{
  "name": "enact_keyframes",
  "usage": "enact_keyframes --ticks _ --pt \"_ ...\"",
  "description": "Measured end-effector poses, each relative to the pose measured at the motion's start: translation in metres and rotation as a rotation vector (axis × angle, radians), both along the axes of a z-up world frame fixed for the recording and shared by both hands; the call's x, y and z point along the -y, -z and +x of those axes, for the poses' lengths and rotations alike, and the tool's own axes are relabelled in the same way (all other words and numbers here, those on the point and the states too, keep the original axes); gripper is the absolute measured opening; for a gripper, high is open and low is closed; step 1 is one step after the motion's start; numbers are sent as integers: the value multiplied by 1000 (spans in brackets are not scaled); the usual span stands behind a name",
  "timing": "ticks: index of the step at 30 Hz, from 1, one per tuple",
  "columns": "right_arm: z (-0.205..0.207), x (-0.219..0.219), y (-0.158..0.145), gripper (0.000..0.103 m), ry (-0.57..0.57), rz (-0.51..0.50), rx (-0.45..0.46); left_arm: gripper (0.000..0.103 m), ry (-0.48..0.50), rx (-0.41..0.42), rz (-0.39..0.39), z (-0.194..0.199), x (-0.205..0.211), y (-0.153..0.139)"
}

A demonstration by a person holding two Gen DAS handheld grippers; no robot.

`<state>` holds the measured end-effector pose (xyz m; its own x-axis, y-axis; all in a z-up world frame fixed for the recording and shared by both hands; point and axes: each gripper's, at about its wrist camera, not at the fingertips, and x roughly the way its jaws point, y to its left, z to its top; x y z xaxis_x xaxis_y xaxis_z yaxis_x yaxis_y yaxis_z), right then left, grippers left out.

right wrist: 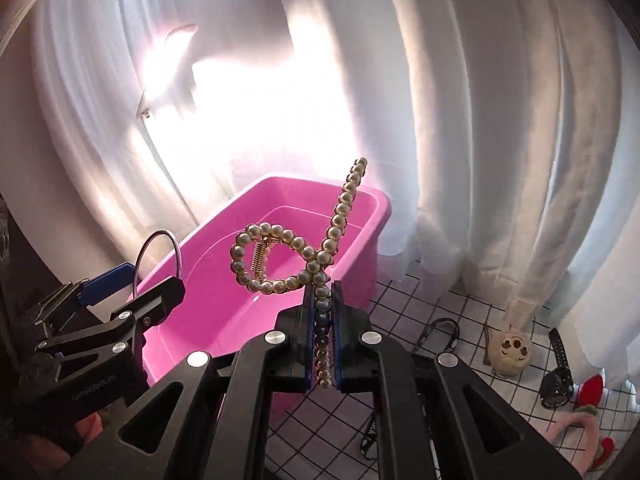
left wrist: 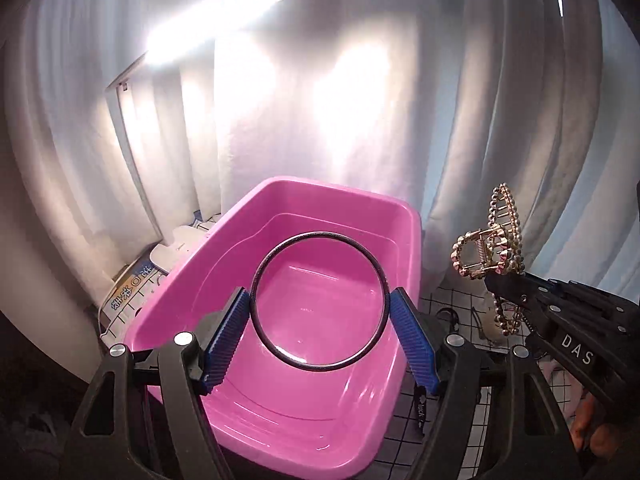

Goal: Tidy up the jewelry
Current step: 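Carry the pearl clip and hoop over the pink tub and release both, then move the right gripper to the pink headband while the left gripper approaches the black lanyard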

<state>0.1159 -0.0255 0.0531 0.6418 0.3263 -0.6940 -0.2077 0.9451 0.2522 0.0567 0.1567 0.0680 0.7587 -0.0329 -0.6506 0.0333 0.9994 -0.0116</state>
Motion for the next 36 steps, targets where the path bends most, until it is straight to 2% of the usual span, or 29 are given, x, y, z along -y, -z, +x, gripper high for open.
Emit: enact_keyframes --ticks 5,10,16,24,26,27,29,31,36 --pt "44 -60 20 7 -106 -12 -81 69 -91 -68 13 24 -43 22" --pt "79 -95 50 7 -134 -43 -185 69 -143 -166 -21 47 -73 54" --pt "98 -108 75 7 -120 -83 -269 70 -160 -239 -44 64 -90 75" --pt "108 -110 93 8 -105 -99 -350 72 -145 -295 -58 75 -97 87" --pt "109 -110 94 18 -90 -96 -358 74 -144 -304 -39 76 -95 89" --pt "110 -109 94 20 -90 -85 -356 81 -145 -307 -37 76 -94 89" --pt "108 -109 88 31 -88 -85 -339 87 -149 -303 -35 75 -94 88" --pt "107 -109 83 38 -85 -93 -320 87 -153 -301 -18 74 -94 88" --pt "103 -102 76 39 -59 -75 -307 87 -167 -312 -25 70 -95 89"
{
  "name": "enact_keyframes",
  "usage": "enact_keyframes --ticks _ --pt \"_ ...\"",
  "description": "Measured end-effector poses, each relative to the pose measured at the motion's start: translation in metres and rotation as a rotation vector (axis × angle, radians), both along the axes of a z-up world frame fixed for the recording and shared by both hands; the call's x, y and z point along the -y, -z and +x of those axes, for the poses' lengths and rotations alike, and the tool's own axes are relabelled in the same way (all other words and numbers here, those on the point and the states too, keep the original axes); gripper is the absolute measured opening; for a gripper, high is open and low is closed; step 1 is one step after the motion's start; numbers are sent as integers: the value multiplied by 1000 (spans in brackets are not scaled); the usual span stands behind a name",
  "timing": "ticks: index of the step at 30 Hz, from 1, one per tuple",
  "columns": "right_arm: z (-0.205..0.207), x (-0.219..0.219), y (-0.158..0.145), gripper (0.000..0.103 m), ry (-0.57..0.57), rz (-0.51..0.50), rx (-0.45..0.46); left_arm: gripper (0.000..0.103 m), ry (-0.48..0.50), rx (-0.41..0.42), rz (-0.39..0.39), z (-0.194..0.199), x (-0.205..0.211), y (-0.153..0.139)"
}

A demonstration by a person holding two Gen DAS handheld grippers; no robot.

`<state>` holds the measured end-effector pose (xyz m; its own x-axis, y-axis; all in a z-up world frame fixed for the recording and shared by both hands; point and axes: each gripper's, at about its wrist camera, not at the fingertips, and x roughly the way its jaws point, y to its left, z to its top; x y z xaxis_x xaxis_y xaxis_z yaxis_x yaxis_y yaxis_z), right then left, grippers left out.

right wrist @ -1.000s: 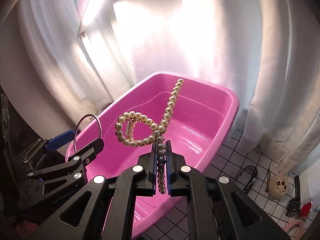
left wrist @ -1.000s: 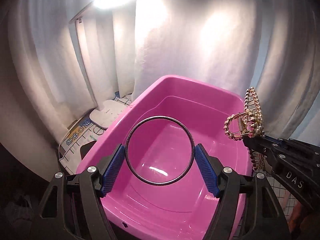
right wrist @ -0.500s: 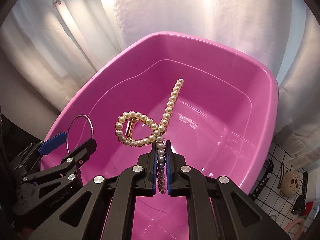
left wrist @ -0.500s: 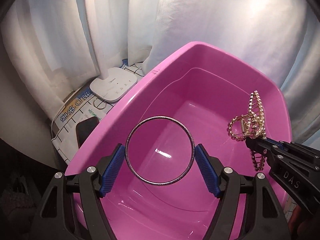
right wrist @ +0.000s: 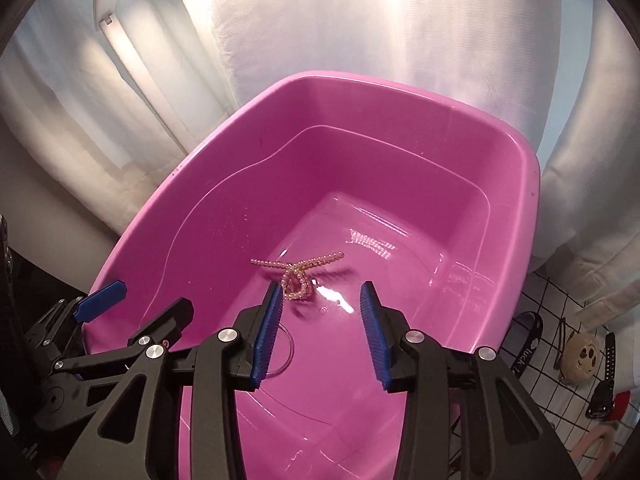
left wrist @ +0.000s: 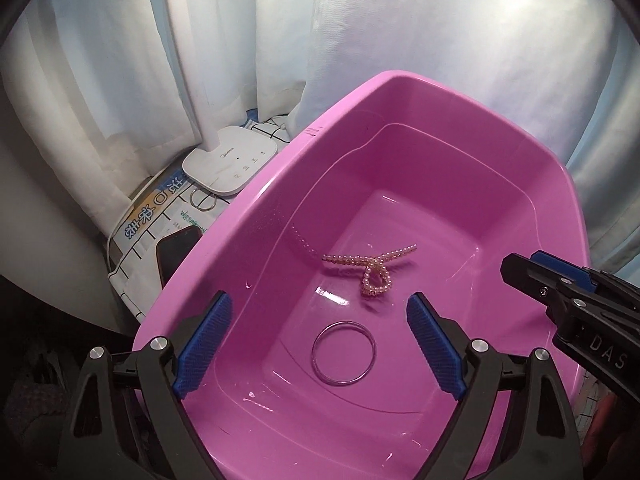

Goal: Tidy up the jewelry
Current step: 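Move the right gripper to the pink headband while the left gripper approaches the black lanyard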

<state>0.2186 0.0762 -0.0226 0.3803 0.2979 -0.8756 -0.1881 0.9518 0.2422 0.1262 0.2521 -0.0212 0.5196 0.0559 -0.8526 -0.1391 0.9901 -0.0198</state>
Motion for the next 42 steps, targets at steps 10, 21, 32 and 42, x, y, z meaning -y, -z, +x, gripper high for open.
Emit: enact_keyframes --ticks 10,21,32,42 --pt "-42 52 -18 40 116 119 61 87 42 63 43 -28 27 -16" --pt "-137 163 -67 46 285 138 206 88 201 178 -42 -71 112 -53" --pt "-247 306 -49 48 596 25 170 89 387 173 -96 -113 208 -42" --pt "-305 375 8 48 748 29 51 94 478 60 -13 -119 286 41"
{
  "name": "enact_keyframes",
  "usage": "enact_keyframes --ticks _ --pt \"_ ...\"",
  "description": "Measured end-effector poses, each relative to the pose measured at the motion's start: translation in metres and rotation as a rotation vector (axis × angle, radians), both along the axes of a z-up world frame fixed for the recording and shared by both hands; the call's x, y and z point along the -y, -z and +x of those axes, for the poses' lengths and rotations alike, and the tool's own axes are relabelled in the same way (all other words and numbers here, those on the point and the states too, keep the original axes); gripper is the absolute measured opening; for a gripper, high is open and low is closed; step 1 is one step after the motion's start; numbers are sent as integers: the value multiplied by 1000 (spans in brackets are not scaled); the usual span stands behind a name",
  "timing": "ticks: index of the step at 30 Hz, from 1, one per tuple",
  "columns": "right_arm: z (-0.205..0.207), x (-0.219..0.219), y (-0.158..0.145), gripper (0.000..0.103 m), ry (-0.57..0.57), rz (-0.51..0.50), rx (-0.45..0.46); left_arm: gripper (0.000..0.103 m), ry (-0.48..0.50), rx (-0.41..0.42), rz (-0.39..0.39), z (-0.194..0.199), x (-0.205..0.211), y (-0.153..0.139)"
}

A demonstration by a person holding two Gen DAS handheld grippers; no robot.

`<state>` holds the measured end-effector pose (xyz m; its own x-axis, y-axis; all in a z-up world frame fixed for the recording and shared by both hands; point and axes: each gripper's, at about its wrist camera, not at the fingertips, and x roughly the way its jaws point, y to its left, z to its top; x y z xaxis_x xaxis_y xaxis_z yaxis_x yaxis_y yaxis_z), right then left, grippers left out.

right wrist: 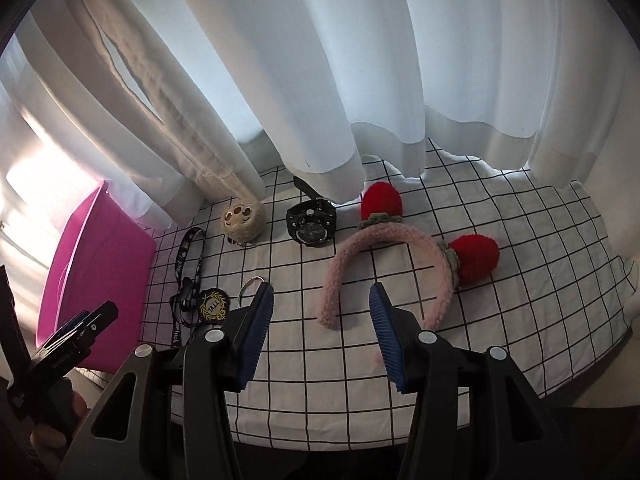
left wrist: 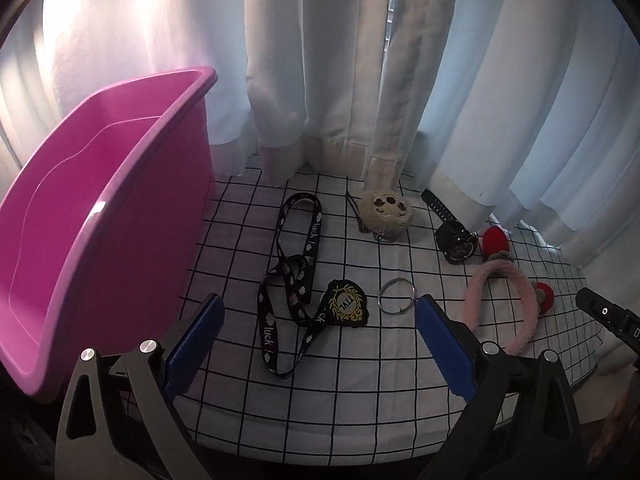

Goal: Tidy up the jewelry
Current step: 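Move the right gripper to the pink headband while the left gripper approaches the black lanyard, then grasp the pink headband with the right gripper while the left gripper grasps the lanyard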

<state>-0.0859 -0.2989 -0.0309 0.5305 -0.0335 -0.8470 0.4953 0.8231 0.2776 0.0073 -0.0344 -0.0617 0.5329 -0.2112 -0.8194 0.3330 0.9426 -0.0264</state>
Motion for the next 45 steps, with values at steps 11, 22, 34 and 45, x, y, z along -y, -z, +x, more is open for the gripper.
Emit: enact_keyframes --ticks 11,22,34,45 --pt "-15 36 70 48 42 42 -93 94 -68 -89 131 45 21 95" --pt "-4 68 114 48 80 24 -174 94 -111 -111 171 59 25 124" --pt "17 95 139 48 150 -66 -301 95 -137 -106 185 68 25 135" --pt "30 84 160 78 98 -138 -312 98 -129 -106 162 76 30 143"
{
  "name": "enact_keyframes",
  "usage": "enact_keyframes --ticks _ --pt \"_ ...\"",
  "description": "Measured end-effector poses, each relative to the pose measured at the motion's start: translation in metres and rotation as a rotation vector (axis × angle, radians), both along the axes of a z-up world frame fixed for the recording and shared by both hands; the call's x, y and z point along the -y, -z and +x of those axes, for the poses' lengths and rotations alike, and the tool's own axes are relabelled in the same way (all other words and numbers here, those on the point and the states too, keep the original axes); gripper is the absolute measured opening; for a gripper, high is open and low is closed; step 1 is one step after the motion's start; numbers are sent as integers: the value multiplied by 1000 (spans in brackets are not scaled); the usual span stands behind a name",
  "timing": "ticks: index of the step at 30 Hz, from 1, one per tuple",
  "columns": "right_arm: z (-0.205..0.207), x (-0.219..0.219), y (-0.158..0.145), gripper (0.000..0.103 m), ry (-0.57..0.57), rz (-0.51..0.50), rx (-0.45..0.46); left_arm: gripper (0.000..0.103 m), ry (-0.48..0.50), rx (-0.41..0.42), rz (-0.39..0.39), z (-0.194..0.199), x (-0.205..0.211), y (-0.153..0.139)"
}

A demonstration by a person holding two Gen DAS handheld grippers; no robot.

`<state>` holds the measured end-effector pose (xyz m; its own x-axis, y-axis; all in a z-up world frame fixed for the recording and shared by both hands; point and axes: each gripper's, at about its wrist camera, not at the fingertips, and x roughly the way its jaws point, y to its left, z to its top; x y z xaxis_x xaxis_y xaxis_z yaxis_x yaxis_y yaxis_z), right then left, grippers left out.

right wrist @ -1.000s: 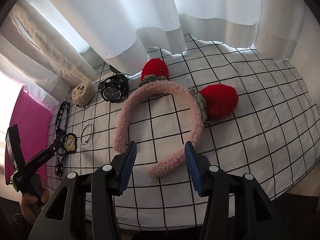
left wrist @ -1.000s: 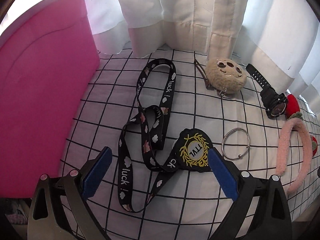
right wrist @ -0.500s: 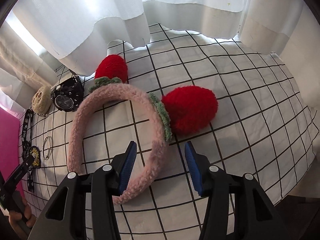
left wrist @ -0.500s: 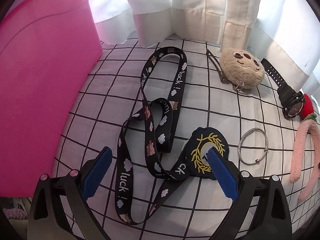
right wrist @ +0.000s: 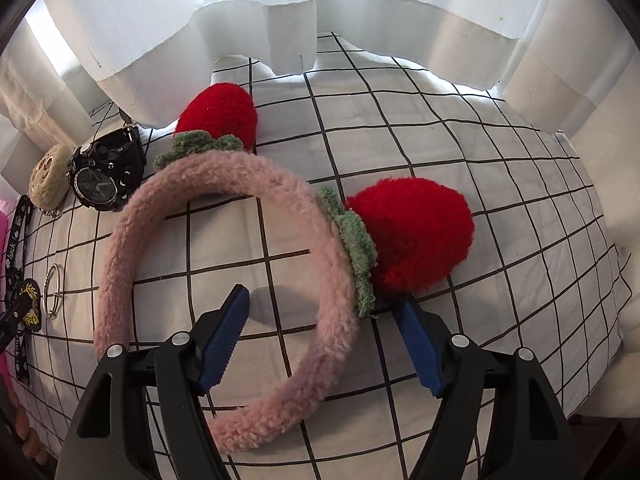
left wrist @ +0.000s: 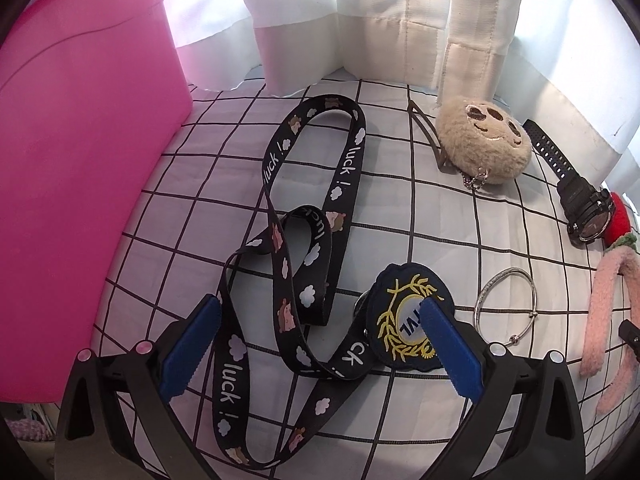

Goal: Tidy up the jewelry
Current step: 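Grasp the pink headband with the right gripper while the left gripper grasps the lanyard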

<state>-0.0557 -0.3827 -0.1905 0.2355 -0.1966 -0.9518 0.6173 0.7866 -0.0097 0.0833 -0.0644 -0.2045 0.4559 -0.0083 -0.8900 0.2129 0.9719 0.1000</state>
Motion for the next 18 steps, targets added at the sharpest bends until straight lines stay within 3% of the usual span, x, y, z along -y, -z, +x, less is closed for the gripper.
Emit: enact_keyframes --ticks 5,12,14,18 --pt "3 -5 4 90 -37 -6 -2 98 8 -19 -63 2 -6 7" --pt "8 -8 6 92 -37 -19 -5 97 42 -18 -40 3 -1 9" --pt "9 -9 5 92 -41 -16 -1 93 50 -12 -41 0 1 9" --pt "10 -15 7 90 -44 -17 4 52 132 8 -55 -20 15 3"
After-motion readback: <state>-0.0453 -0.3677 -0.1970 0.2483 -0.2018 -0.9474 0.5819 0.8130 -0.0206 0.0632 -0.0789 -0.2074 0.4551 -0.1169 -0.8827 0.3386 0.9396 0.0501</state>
